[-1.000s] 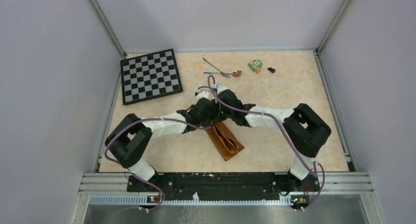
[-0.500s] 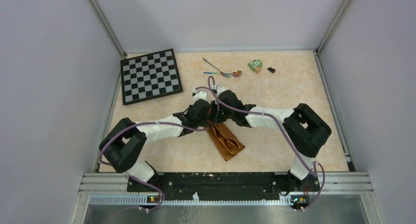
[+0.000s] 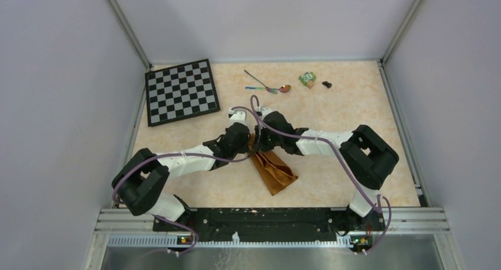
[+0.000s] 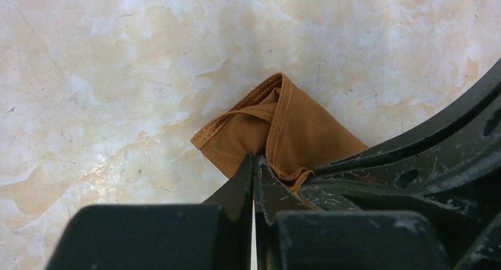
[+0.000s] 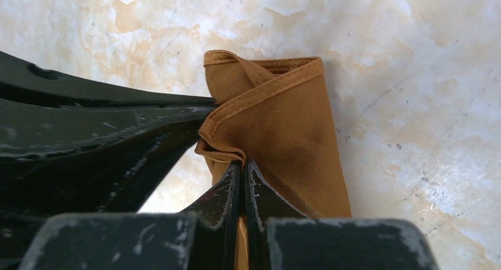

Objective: Fold the napkin into a case and place the utensils inside
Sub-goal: Grasp the top corner of the smaller rectangle folded napkin from the folded napkin.

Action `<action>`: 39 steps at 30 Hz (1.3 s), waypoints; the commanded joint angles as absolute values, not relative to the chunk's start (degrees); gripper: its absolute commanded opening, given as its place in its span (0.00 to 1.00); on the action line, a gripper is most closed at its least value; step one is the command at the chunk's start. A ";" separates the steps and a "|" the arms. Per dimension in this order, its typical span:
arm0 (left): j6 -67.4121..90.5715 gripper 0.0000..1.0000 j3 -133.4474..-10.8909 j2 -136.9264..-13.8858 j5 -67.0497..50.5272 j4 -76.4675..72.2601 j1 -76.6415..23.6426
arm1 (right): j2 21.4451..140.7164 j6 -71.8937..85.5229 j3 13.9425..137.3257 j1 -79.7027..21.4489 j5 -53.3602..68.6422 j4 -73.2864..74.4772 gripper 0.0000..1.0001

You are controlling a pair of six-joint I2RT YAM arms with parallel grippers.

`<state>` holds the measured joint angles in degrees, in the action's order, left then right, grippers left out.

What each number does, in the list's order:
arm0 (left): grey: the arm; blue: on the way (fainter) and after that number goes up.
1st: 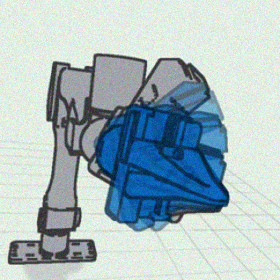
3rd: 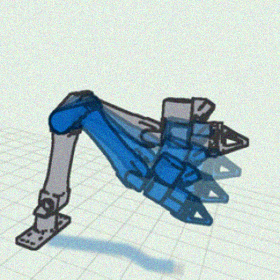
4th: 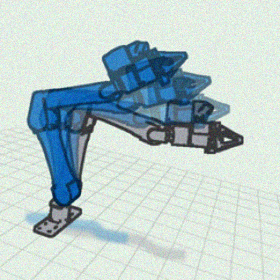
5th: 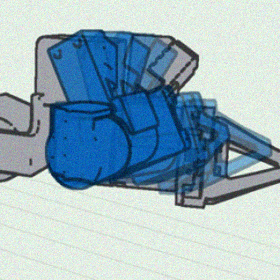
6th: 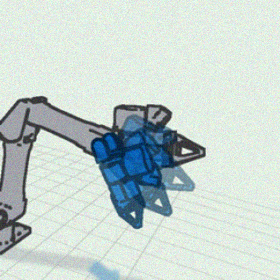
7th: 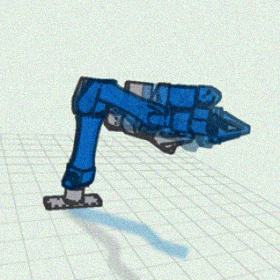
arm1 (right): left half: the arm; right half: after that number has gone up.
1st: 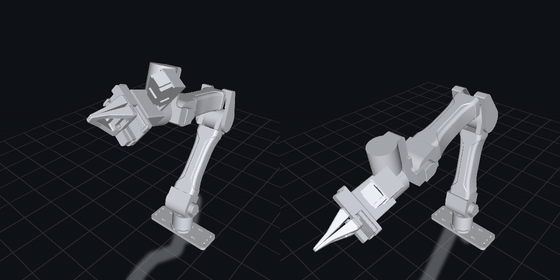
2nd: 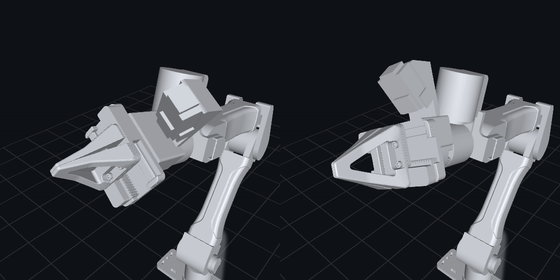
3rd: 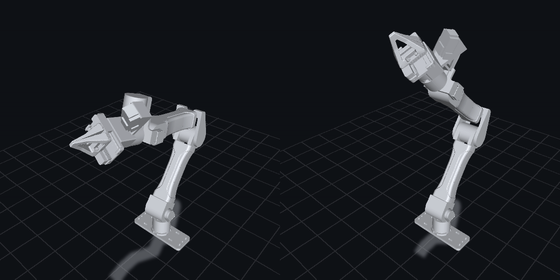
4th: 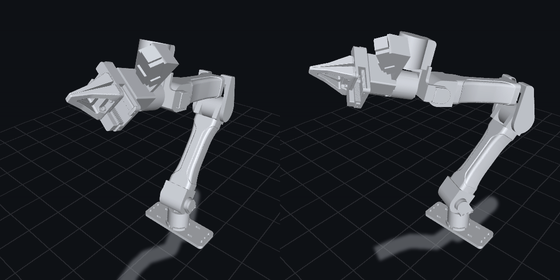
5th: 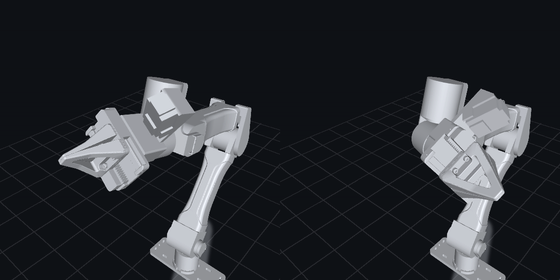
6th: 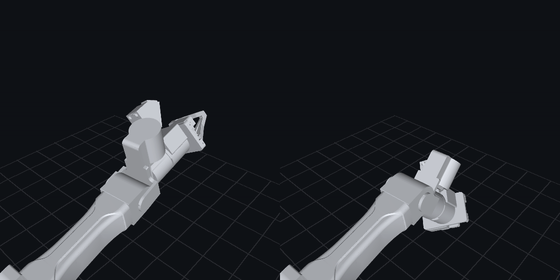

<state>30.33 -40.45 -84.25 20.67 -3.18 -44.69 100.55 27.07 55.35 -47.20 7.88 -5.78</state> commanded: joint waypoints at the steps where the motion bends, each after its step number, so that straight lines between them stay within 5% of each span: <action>1: 30.87 0.00 -38.84 -80.87 21.70 -7.57 -44.82 | 101.27 26.18 54.02 -47.84 8.78 -5.13 0.00; 16: 30.32 0.00 -36.56 -78.92 20.00 -10.92 -44.82 | 104.69 23.82 58.05 -49.62 5.58 -0.09 0.00; 26: 34.01 0.00 -34.98 -78.87 17.11 -9.34 -44.85 | 108.51 36.91 64.11 -49.50 8.58 -5.62 0.00; 39: 37.14 0.00 -36.25 -79.21 19.77 -3.81 -44.82 | 102.42 50.02 53.82 -48.44 4.36 -21.11 0.00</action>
